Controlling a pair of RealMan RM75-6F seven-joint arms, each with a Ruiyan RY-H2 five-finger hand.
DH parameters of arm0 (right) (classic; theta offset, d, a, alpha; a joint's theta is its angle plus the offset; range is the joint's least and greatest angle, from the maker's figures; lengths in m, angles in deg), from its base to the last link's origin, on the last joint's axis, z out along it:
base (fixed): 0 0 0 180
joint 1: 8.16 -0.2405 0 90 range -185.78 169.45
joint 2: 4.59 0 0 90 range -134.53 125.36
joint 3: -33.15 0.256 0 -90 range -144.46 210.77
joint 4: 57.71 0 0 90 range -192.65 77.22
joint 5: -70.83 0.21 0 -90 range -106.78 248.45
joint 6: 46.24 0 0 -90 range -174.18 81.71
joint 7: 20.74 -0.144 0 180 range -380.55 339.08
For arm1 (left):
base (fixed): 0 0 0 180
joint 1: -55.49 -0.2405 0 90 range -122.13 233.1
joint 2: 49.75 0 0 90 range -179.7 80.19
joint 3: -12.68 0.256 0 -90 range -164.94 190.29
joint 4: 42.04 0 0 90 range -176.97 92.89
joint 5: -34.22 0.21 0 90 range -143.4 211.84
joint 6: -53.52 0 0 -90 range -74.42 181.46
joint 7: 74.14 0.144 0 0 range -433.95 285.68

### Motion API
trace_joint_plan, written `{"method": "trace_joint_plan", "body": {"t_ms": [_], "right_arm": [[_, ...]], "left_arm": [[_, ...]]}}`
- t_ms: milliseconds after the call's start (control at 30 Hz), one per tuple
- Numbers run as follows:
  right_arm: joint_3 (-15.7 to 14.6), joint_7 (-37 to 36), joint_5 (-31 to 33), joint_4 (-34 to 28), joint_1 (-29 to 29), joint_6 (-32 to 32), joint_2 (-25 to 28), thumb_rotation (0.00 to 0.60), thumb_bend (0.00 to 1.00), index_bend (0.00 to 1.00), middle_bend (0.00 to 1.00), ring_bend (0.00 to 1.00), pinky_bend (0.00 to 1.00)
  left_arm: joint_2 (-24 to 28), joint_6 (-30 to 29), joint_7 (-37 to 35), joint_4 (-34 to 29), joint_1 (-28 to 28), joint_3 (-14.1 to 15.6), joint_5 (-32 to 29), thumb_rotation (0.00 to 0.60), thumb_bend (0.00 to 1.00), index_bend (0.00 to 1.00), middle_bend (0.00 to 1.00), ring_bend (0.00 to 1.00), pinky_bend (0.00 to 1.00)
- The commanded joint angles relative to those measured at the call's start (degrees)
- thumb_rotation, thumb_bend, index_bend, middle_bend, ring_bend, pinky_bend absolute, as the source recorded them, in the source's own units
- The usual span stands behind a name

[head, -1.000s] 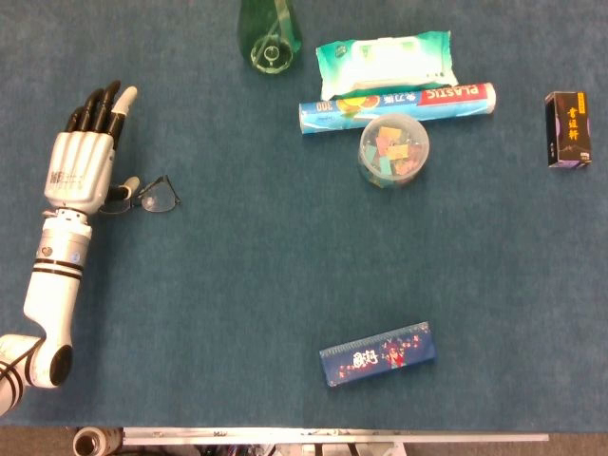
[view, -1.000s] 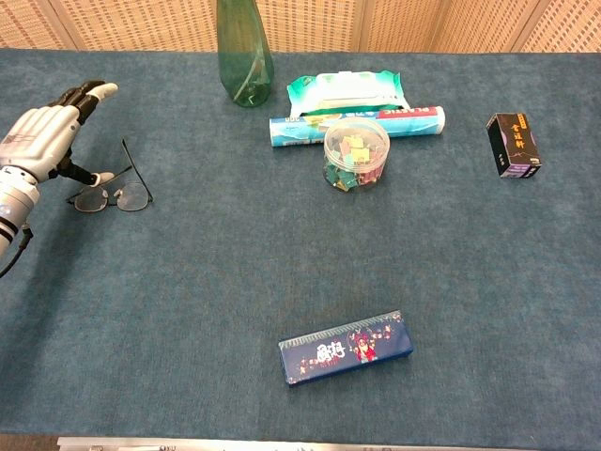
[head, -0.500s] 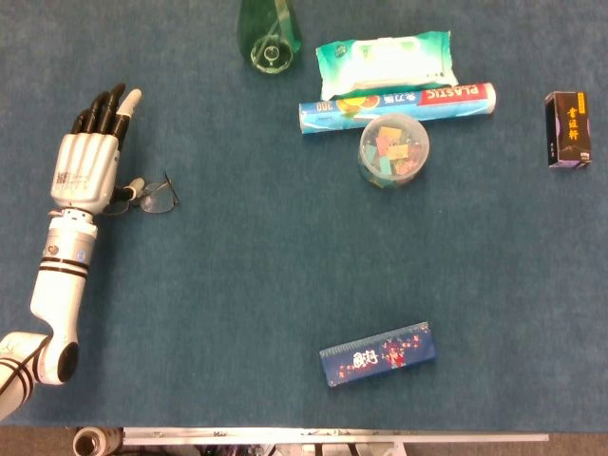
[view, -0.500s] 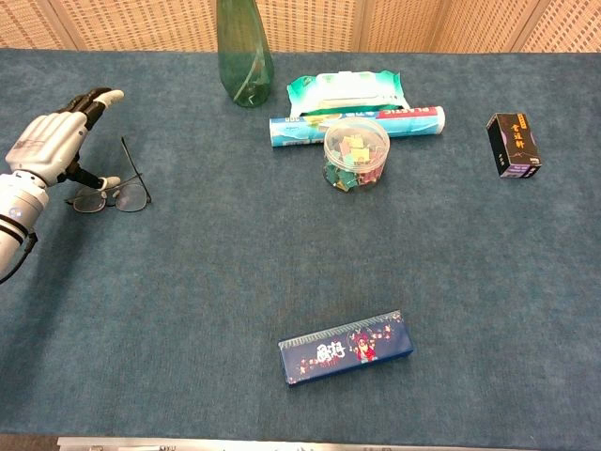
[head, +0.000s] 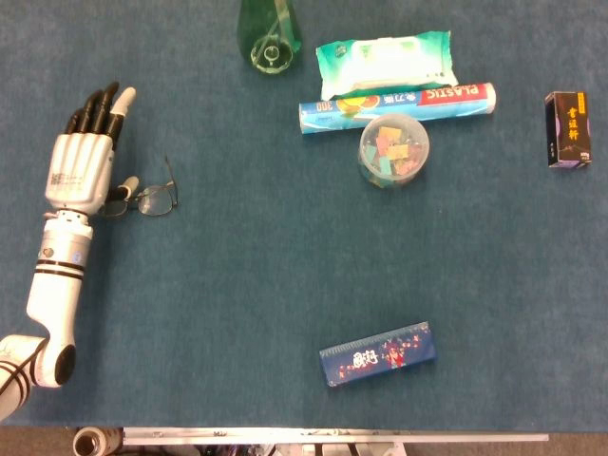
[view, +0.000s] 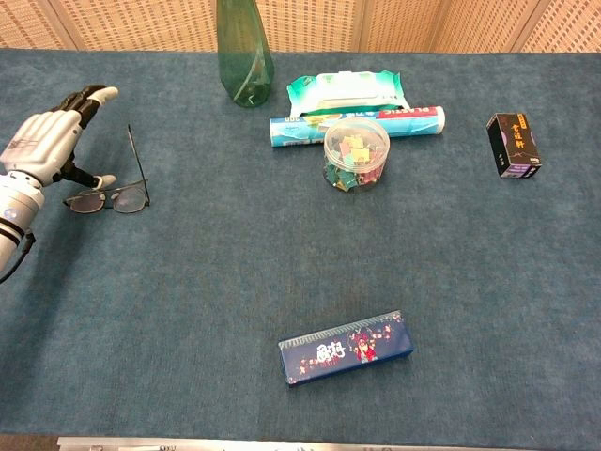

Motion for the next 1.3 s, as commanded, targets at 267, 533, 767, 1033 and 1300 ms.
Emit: {"method": "trace_joint_plan", "body": {"t_ms": [267,533,767,1033,1300], "right_arm": [[0.1,-1.2,-0.8,1.1,-0.6,-0.3,-1.3,0.600,0.16,0.25,0.24,0.24,0.43],[0.2,-1.6,-1.2,1.0,-0.9,-0.3,-1.2,0.600,0.16,0.25,0.24,0.24,0.43],[-0.1,-2.0,-1.3,0.9,-0.5,0.1,-1.1,0.600,0.16,0.25,0.24,0.24,0.43],[0.1,-2.2,-1.3,1.0,-0.4,0.5,-1.0,0.600,0.16,0.25,0.24,0.24,0.43],[0.1,-2.6,-1.1,1.4,-0.6,0.1,-1.1,0.600,0.16,0.25,0.24,0.24,0.43]], "left_arm": [[11.7,-6.6,9.2,-21.4,-3.5,-3.1,-2.0,0.600,0.15,0.00,0.00,0.00,0.14],[19.7,-7.2,13.5,-38.7,-4.3,-4.9,-3.8,0.600,0.15,0.00,0.00,0.00,0.14],[21.9,-8.2,18.8,-45.9,-3.4,-5.9,-3.6,0.600,0.15,0.00,0.00,0.00,0.14],[20.3,-7.9,23.2,-48.2,-0.9,-6.5,-3.2,0.600,0.15,0.00,0.00,0.00,0.14],[17.9,-6.5,25.2,-48.5,0.9,-6.3,-4.4,0.600,0.15,0.00,0.00,0.00,0.14]]}}
